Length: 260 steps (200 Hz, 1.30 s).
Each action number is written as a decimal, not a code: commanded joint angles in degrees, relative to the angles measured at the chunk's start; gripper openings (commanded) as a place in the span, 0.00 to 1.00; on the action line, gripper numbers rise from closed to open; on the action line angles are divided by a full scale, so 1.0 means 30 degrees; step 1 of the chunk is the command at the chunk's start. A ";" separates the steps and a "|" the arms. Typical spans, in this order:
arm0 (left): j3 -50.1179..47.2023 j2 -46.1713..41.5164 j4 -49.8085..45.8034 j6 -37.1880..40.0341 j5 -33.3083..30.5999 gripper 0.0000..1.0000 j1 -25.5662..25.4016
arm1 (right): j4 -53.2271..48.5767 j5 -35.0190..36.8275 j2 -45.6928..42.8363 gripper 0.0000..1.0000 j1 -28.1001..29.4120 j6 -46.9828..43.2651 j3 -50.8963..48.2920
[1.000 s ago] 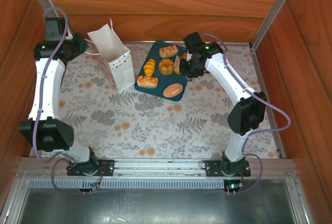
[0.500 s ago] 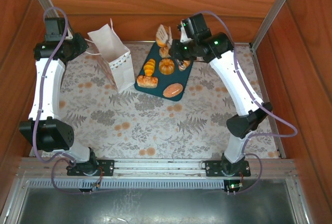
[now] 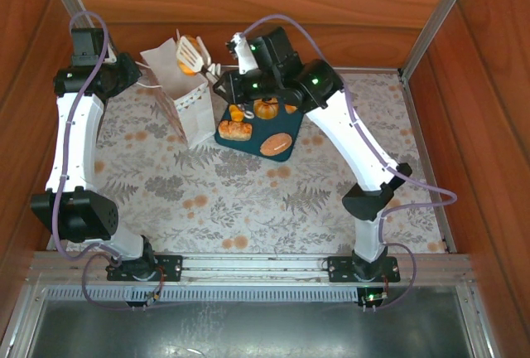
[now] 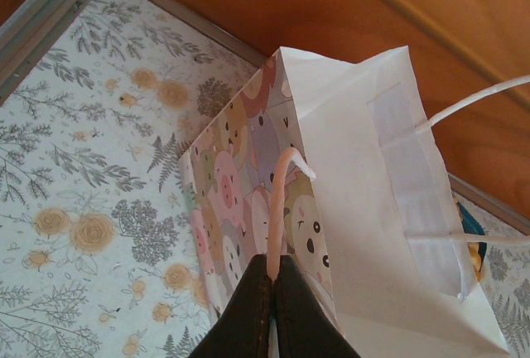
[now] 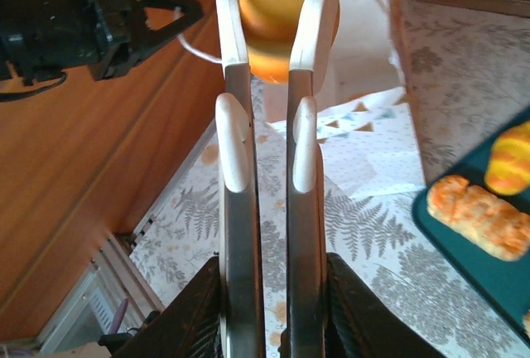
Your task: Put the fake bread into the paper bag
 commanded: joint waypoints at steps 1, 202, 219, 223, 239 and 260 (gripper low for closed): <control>0.0276 -0.0178 -0.0105 -0.0194 0.0266 0.00 0.0146 | 0.2184 -0.1124 0.0292 0.31 0.0250 -0.0715 0.0371; 0.0146 -0.0390 -0.0107 -0.0126 0.0292 0.00 0.0122 | 0.3540 0.0085 0.3877 0.45 -0.0100 -0.2069 0.0342; 0.0160 -0.0405 -0.0098 -0.0138 0.0295 0.00 0.0133 | 0.3482 0.0113 0.3830 0.48 -0.0098 -0.2108 0.0261; 0.0140 -0.0404 -0.0103 -0.0139 0.0295 0.00 0.0149 | 0.3454 0.0089 0.3833 0.49 -0.0101 -0.2111 0.0254; 0.0146 -0.0419 -0.0103 -0.0110 0.0265 0.00 0.0122 | 0.3452 0.0086 0.3808 0.51 -0.0098 -0.2124 0.0240; 0.0094 -0.0459 -0.0107 -0.0110 0.0229 0.00 0.0122 | 0.3482 -0.0028 0.3745 0.53 -0.0100 -0.2087 0.0287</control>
